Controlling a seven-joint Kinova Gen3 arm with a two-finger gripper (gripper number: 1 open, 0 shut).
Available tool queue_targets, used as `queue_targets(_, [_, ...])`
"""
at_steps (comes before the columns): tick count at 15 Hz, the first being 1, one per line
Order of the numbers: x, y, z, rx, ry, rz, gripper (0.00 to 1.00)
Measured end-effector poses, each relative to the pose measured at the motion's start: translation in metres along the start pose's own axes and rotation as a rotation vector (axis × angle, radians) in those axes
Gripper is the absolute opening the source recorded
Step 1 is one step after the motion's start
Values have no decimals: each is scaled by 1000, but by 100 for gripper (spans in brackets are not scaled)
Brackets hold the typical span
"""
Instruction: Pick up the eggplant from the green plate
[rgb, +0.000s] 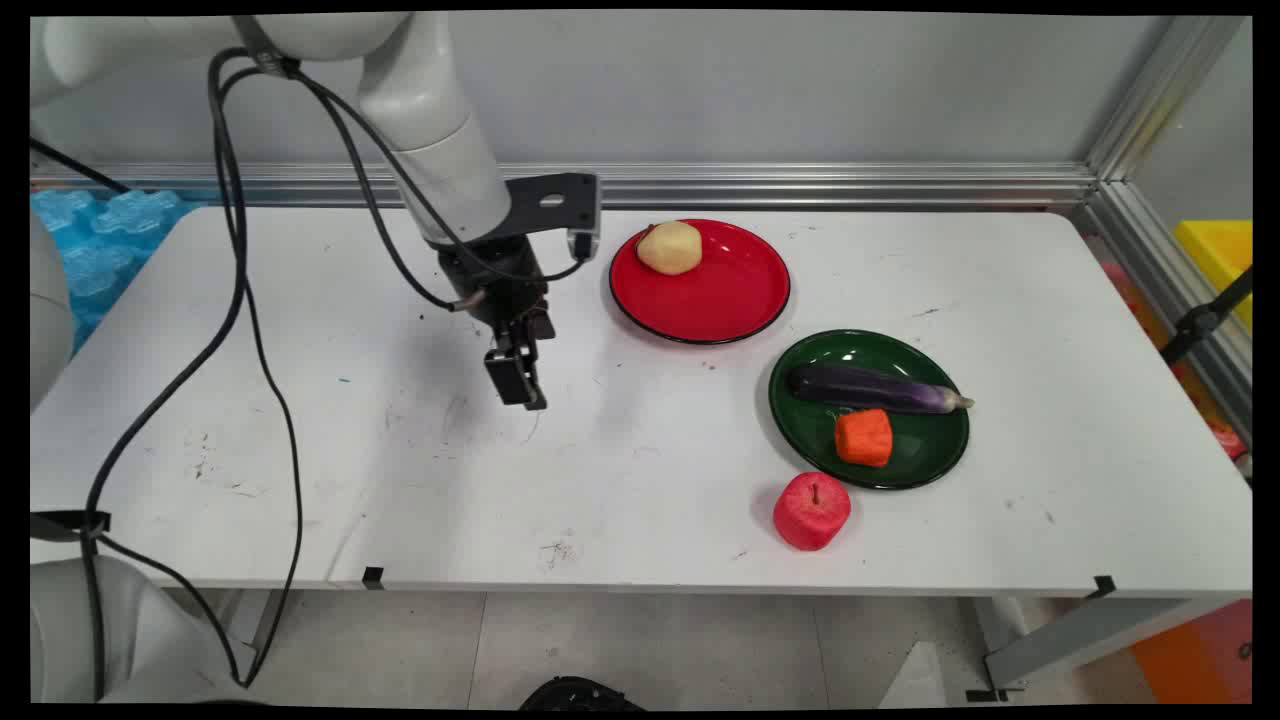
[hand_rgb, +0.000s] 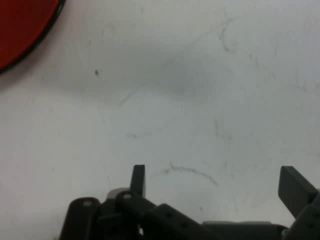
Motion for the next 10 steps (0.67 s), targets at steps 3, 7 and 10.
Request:
queue_targets(3, [21, -5, 2, 19, 19, 31, 100])
queue_targets(7, [59, -13, 6, 41, 45, 59, 100])
queue_targets(10, [92, -18, 9, 50, 75, 73, 100])
